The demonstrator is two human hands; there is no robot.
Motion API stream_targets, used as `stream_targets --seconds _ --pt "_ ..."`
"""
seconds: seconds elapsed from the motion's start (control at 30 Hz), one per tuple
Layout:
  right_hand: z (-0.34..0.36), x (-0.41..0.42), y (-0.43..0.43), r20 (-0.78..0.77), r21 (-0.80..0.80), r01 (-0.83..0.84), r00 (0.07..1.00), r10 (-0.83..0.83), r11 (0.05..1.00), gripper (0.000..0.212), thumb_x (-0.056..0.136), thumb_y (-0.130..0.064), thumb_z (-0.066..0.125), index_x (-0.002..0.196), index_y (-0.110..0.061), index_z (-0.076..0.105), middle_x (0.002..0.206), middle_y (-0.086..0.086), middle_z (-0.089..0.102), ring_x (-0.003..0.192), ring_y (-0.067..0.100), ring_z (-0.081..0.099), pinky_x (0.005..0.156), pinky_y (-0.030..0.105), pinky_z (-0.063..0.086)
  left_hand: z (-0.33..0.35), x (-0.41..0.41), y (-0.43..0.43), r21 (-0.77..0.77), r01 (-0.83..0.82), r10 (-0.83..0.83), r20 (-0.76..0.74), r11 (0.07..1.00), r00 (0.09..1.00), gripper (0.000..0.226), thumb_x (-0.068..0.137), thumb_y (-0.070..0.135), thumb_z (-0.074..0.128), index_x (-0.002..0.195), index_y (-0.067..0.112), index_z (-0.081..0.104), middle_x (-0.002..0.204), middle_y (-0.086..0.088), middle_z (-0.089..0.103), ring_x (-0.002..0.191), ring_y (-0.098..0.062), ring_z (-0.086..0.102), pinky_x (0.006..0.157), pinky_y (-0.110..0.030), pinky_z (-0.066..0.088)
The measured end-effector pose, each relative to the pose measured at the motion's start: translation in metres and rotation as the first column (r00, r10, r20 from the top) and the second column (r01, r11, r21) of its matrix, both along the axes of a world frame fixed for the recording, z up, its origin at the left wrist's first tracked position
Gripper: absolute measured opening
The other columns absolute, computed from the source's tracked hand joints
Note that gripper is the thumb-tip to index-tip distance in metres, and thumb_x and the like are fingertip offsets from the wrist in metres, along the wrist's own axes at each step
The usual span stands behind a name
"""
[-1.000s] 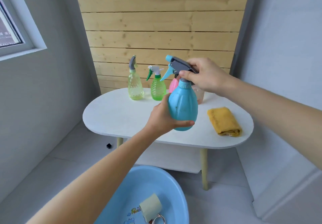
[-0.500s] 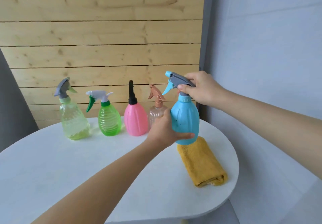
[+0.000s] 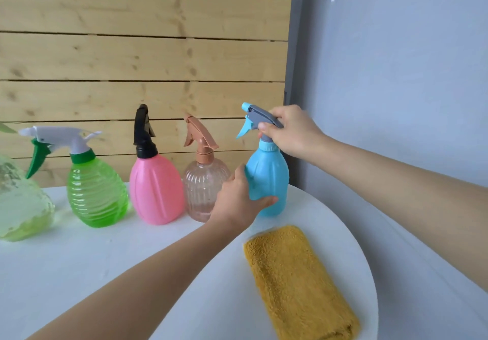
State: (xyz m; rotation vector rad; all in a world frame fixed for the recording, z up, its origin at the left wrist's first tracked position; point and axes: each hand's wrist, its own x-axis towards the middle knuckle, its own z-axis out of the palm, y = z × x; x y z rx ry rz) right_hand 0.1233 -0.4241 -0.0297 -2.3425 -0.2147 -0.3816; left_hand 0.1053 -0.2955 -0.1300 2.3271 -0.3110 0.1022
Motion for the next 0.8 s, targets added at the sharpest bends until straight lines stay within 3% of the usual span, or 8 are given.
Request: stream_targets --seconds 0.13,0.27,0.37,0.4,0.47,0.6,0.73,0.8 --pt "-0.008 0.006 0.002 0.003 0.024 0.015 1.000 -0.015 1.000 0.012 0.097 -0.021 0.053 0.096 -0.016 0.064 0.093 0.001 0.072 0.083 0.009 0.063 0.063 0.007 0.042 -0.007 0.006 -0.004 0.004 -0.013 0.012 0.017 1.000 1.000 0.087 0.079 0.040 0.073 0.144 0.011 0.023 0.132 -0.008 0.047 0.122 -0.028 0.045 0.101 -0.043 0.039" --pt "-0.016 0.002 0.004 0.021 0.067 0.028 0.999 -0.029 0.997 0.022 0.097 -0.027 0.053 0.113 -0.014 0.061 0.098 -0.002 0.069 0.098 0.018 0.065 0.080 0.031 0.050 -0.009 0.004 -0.006 0.020 -0.006 0.006 0.011 1.000 1.000 0.084 0.086 0.036 0.067 0.147 0.010 0.016 0.136 -0.009 0.045 0.126 -0.029 0.042 0.098 -0.038 0.038" --pt "-0.018 -0.010 0.004 -0.005 0.044 0.057 0.998 -0.056 0.997 0.056 0.097 -0.032 0.052 0.146 -0.016 0.031 0.120 -0.004 0.054 0.111 0.014 0.053 0.083 0.018 0.035 -0.005 -0.004 -0.002 0.050 0.015 -0.016 0.028 0.999 0.999 0.075 0.092 0.028 0.058 0.149 0.010 0.013 0.138 -0.010 0.045 0.128 -0.029 0.042 0.097 -0.034 0.035" --pt "-0.021 -0.019 0.004 0.011 0.049 0.087 0.996 -0.088 0.995 0.063 0.097 -0.032 0.052 0.150 -0.015 0.023 0.134 -0.001 0.049 0.121 0.015 0.049 0.086 0.013 0.030 -0.004 -0.011 0.003 0.048 0.022 -0.023 0.029 0.999 0.999 0.071 0.094 0.025 0.056 0.150 0.010 0.014 0.140 -0.009 0.045 0.130 -0.027 0.041 0.101 -0.034 0.036" --pt "-0.033 -0.045 0.005 0.077 0.030 0.134 0.988 -0.136 0.990 0.063 0.097 -0.026 0.052 0.150 -0.012 0.023 0.152 0.002 0.034 0.137 0.016 0.035 0.090 0.007 0.020 -0.006 -0.029 0.013 0.023 0.032 -0.033 0.026 0.999 0.999 0.065 0.094 0.021 0.054 0.149 0.010 0.021 0.142 -0.009 0.044 0.132 -0.025 0.041 0.105 -0.038 0.036" --pt "-0.075 -0.113 0.012 0.021 -0.151 0.058 0.998 -0.056 0.987 0.050 0.097 -0.026 0.051 0.145 -0.015 0.039 0.159 -0.006 0.016 0.145 0.011 0.018 0.111 0.016 0.010 -0.014 -0.075 0.036 0.142 0.091 -0.101 0.071 0.986 0.992 0.052 0.096 0.020 0.050 0.145 0.011 0.033 0.148 -0.002 0.037 0.135 -0.019 0.036 0.109 -0.027 0.028" --pt "-0.104 -0.162 0.013 -0.166 -0.470 -0.019 0.984 -0.068 0.882 0.060 0.098 -0.048 0.039 0.150 -0.025 0.021 0.160 -0.006 -0.012 0.148 0.018 -0.006 0.120 0.038 0.004 -0.009 -0.110 0.065 0.270 0.070 -0.096 0.083 0.960 0.992 0.048 0.098 0.022 0.043 0.145 0.018 0.035 0.153 0.004 0.029 0.137 -0.015 0.032 0.110 -0.028 0.027" --pt "-0.112 -0.171 0.011 -0.263 -0.547 -0.041 0.957 -0.125 0.836 0.068 0.095 -0.058 0.037 0.152 -0.027 0.015 0.160 -0.004 -0.018 0.148 0.024 -0.010 0.119 0.046 0.004 -0.005 -0.128 0.083 0.315 0.042 -0.072 0.085 0.948 0.994 0.047 0.099 0.023 0.042 0.145 0.020 0.035 0.154 0.004 0.026 0.139 -0.015 0.030 0.110 -0.028 0.026"
